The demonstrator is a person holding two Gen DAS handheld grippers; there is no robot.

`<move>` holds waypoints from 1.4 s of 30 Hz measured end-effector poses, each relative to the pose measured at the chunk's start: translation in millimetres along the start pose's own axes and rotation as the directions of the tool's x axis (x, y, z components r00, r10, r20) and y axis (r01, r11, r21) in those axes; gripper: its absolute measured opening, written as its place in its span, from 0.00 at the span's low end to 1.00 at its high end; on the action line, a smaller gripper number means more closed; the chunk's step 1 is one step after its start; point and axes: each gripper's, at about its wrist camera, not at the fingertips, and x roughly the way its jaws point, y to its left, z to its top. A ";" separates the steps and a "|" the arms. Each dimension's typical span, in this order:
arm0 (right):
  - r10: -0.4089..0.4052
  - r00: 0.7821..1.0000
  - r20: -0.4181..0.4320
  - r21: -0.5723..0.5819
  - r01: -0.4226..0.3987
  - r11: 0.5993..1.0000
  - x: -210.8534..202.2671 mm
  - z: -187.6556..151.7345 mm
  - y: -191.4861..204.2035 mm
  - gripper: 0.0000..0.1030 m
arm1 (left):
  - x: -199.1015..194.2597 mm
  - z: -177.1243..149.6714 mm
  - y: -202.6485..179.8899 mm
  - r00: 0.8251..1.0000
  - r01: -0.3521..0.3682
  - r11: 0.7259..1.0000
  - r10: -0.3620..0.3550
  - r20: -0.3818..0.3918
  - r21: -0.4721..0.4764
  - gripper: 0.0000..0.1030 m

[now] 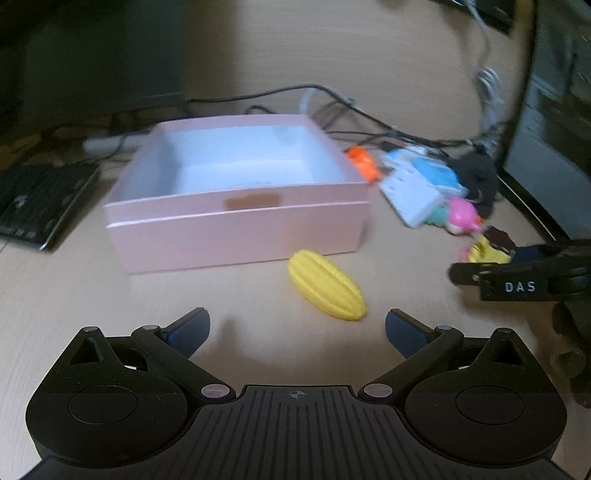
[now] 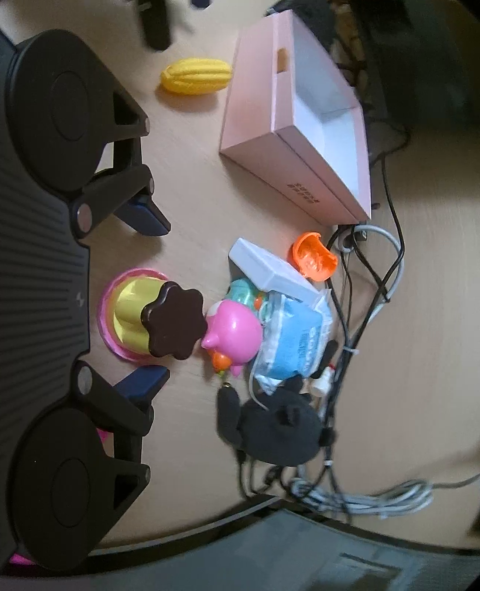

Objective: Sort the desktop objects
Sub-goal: 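Grasp the yellow pudding-cup toy with the right gripper, then carry the pudding-cup toy into the pink box and open the right gripper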

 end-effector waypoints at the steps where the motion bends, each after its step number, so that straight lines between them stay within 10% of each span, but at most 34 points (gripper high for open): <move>1: 0.010 1.000 -0.004 0.005 -0.010 1.000 -0.1 -1.1 -0.1 0.72 | 2.4 1.8 -3.3 1.000 0.004 1.000 -0.004 -0.005 0.018 1.00; 6: 0.019 1.000 -0.001 -0.010 -0.019 1.000 2.5 -2.8 0.4 0.71 | 5.3 3.0 -10.6 0.999 0.044 0.998 -0.043 -0.033 0.038 1.00; 9: 0.017 1.000 0.000 -0.007 -0.017 1.000 -1.6 -1.8 -0.7 0.54 | 9.3 3.0 -14.3 0.994 0.091 0.995 -0.088 -0.068 0.044 1.00; 22: 0.013 1.000 -0.001 -0.017 -0.013 1.000 -56.9 -25.3 -6.3 0.54 | 20.2 10.5 -47.2 0.952 0.305 0.950 -0.301 -0.064 0.064 1.00; 30: 0.002 1.000 -0.010 -0.018 -0.003 1.000 -70.0 -41.6 -7.8 0.54 | 24.7 15.1 -31.6 1.000 -0.009 0.999 0.010 -0.009 0.039 1.00; 34: 0.006 1.000 -0.004 -0.048 -0.006 0.999 -74.1 -43.2 -2.8 0.54 | 36.4 19.3 -30.9 0.998 -0.049 0.998 0.050 -0.027 0.038 0.98; 37: 0.016 1.000 -0.004 -0.062 -0.016 0.998 -77.0 -43.8 -1.4 0.54 | 41.9 20.9 -35.1 0.997 -0.063 0.996 0.065 -0.039 0.062 0.72; 42: 0.044 0.999 -0.009 -0.087 -0.045 0.995 -82.6 -41.8 3.6 0.54 | 31.1 18.6 -33.3 0.997 -0.060 0.997 0.062 -0.039 0.048 0.70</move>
